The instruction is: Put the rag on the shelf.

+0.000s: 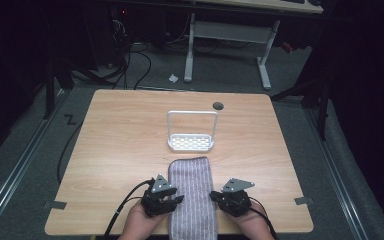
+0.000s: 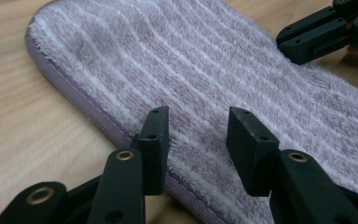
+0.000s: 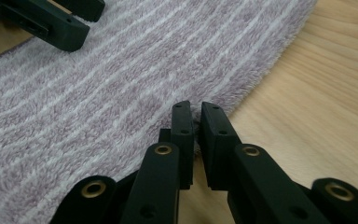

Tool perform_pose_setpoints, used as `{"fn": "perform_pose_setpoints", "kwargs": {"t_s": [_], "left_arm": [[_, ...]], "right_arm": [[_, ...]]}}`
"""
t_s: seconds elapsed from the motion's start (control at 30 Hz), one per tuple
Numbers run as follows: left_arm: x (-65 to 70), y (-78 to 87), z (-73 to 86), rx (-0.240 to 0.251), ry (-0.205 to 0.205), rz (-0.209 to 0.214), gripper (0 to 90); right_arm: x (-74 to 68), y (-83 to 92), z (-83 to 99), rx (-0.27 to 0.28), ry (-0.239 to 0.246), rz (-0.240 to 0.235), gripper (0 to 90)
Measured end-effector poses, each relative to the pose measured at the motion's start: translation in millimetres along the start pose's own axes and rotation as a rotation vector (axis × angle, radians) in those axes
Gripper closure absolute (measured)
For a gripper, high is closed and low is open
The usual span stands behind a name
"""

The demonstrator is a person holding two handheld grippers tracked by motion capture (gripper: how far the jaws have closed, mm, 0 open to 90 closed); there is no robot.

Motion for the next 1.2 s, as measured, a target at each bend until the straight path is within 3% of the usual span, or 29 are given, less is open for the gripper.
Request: {"fn": "perform_pose_setpoints", "kwargs": {"t_s": [0.17,0.2,0.23,0.37,0.5,0.57,0.6,0.67,0.77,0.83,0.9,1.1,1.13,1.2], "left_arm": [[4.8,12.1,1.1,0.024,0.002,-0.013,55.4],[-3.1,16.7,-3.6,0.056,0.008,-0.053,53.0],[-6.8,16.7,-5.7,0.068,0.03,-0.058,51.5],[-30.8,12.0,-17.4,0.11,0.091,-0.103,47.2],[-57.8,-6.0,-29.7,0.114,0.13,-0.176,45.9],[-65.8,-16.5,-33.1,0.107,0.16,-0.174,48.9],[-67.4,-21.8,-33.9,0.095,0.152,-0.184,51.8],[-68.1,-30.4,-34.5,0.079,0.129,-0.205,52.1],[-64.8,-33.6,-35.6,0.082,0.125,-0.202,55.0],[-55.8,-37.3,-35.6,0.063,0.058,-0.228,59.8],[-51.2,-38.4,-35.2,0.059,0.042,-0.225,66.6],[-45.5,-40.6,-35.1,0.06,0.063,-0.179,77.1],[-44.8,-41.0,-35.0,0.06,0.072,-0.158,77.5],[-45.6,-40.7,-34.9,0.062,0.085,-0.15,77.8]], "right_arm": [[-9.1,6.2,-0.1,0.013,0.039,-0.015,83.6],[-7.1,9.9,-4.9,0.046,0.034,-0.015,82.5],[-4.8,10.0,-6.7,0.057,0.022,-0.012,82.4],[2.5,2.7,-5.0,0.035,0.013,-0.001,81.3],[4.4,-2.8,-1.7,0.019,0.015,0.007,79.4],[6.2,-2.6,0.3,0.01,0.017,0.018,79.5],[6.2,-1.8,1.1,0.013,0.015,0.019,79.5],[5.9,0.9,3.2,0.01,0.018,0.02,79.5],[5.9,5.3,7.0,0.011,0.016,0.027,79.4],[6.4,8.1,9.2,0.01,0.013,0.031,79.3],[6.3,10.5,11.1,0.01,0.006,0.035,78.6],[9.0,15.2,7.2,0.042,-0.012,0.05,74.5],[11.4,13.1,-2.3,0.07,-0.025,0.063,69.2],[15.0,8.3,-10.1,0.074,-0.045,0.078,66.4]]}}
Point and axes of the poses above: each handheld gripper's, and its own axes: y roughly backward along the jaws, z roughly out of its underside, x roughly to its right, the point moved 6 cm from there along -y, roughly forward along the jaws, and after that the axes turned 5 degrees about x, right-handed, at the moved point
